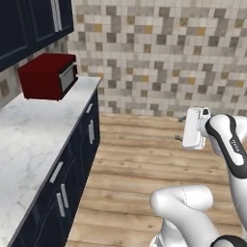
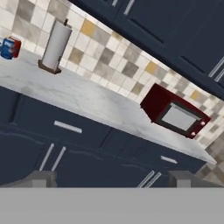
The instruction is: Four empty soda cans are scattered around the kitchen. Gather all the cans and cluster them next to the stove for recycling.
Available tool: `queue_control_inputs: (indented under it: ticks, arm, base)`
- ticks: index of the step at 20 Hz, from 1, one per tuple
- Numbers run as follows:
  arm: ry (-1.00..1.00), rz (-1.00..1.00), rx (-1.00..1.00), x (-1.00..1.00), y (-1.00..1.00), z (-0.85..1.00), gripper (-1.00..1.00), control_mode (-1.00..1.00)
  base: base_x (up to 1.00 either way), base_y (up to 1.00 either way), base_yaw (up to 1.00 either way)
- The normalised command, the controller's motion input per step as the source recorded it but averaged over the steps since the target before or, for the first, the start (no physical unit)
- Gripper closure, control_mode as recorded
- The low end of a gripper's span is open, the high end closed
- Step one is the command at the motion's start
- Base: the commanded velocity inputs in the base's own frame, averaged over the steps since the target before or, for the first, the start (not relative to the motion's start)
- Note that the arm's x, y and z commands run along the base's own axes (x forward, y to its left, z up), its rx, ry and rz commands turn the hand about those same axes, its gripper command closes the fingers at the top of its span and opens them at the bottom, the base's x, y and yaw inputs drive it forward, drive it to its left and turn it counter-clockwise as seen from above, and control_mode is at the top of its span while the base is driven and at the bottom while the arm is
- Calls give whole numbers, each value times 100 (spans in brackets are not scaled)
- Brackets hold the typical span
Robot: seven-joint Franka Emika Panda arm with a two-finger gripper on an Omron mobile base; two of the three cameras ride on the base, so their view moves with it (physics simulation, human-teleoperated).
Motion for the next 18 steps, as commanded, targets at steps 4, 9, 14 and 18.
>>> queue_control_inputs:
  ticks: [4, 9, 14, 18]
  arm:
    - [0, 0, 0, 0, 0, 0, -100, 100]
    - [0, 0, 0, 0, 0, 0, -100, 100]
    - [0, 0, 0, 0, 0, 0, -100, 100]
    - [0, 0, 0, 0, 0, 0, -100, 100]
  base:
    - [0, -41, -34]
    - [-17, -41, -29]
    - [-40, -42, -23]
    - [-44, -47, -21]
